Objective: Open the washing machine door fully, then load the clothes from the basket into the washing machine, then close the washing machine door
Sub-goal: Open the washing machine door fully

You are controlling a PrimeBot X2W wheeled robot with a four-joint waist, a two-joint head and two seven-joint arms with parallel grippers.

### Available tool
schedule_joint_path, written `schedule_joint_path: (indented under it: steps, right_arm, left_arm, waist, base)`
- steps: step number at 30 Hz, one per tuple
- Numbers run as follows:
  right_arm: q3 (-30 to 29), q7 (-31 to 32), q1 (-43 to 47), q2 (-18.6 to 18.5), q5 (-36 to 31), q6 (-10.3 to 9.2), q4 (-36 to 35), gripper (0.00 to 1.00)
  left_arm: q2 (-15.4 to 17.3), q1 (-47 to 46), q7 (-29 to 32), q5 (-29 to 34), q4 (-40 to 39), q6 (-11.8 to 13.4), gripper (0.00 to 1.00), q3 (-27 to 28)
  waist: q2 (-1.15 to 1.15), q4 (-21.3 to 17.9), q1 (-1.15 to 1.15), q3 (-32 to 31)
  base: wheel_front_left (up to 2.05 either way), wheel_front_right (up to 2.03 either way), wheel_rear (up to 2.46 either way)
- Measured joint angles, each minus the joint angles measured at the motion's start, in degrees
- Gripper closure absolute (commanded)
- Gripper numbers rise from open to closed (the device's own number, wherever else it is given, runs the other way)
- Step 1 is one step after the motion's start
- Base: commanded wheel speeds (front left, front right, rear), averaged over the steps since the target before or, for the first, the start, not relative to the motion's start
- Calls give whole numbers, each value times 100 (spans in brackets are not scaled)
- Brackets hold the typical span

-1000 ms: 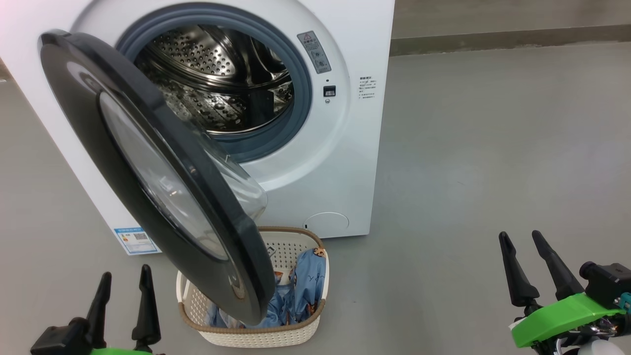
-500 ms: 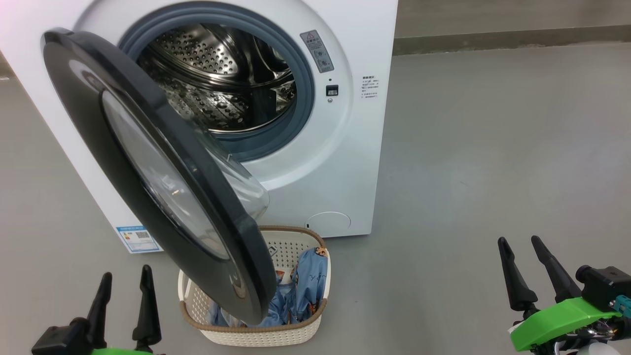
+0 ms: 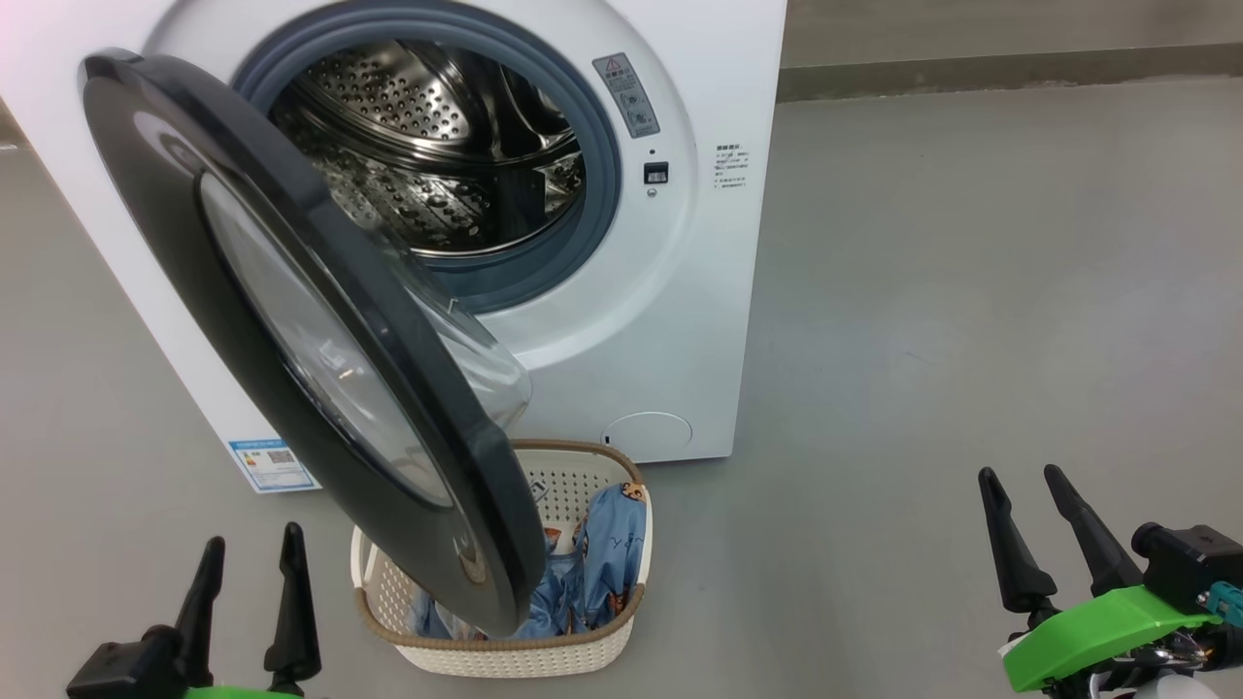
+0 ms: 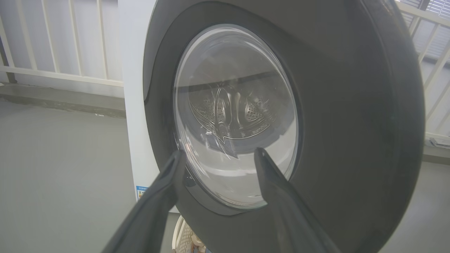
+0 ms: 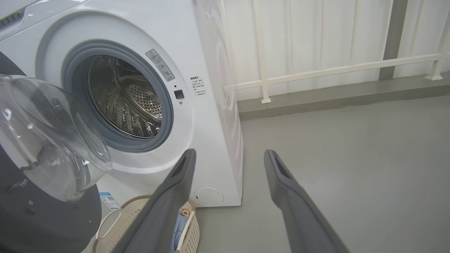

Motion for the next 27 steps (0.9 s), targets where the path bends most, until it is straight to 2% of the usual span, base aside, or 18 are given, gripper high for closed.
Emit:
schedule_joint_path:
  steps: [11,12,13,14,17,18,27]
  right_arm:
    - [2,0,-2,24,0,0,31,0]
    - [2,0,-2,25,0,0,37,0]
    - [2,0,-2,26,0,0,41,0]
    - [2,0,-2,29,0,0,43,0]
    - [3,0,-3,44,0,0,43,0]
    - [3,0,-3,46,0,0,43,0]
    - [2,0,-3,49,-42,0,62,0]
  left_arm:
    - [60,0,-2,-16,20,1,0,-27]
    - [62,0,-3,-16,24,1,3,-29]
    - [62,0,-9,-16,29,1,15,-32]
    - [63,0,-9,-18,33,1,38,-34]
    - [65,-1,-9,-34,36,0,97,-43]
    - [66,-1,-10,-54,37,0,100,-45]
    - [70,-2,-82,-59,-46,-3,100,-56]
  waist:
    - [0,-2,0,3]
    - [0,-2,0,2]
    - [0,-1,0,1]
    - [0,0,0,0]
    - [0,1,0,-3]
    - [0,2,0,-4]
    - [0,10,0,-8]
  base:
    - [0,0,0]
    - [0,0,0]
    - [0,0,0]
    - [0,0,0]
    - [0,0,0]
    - [0,0,0]
    - [0,0,0]
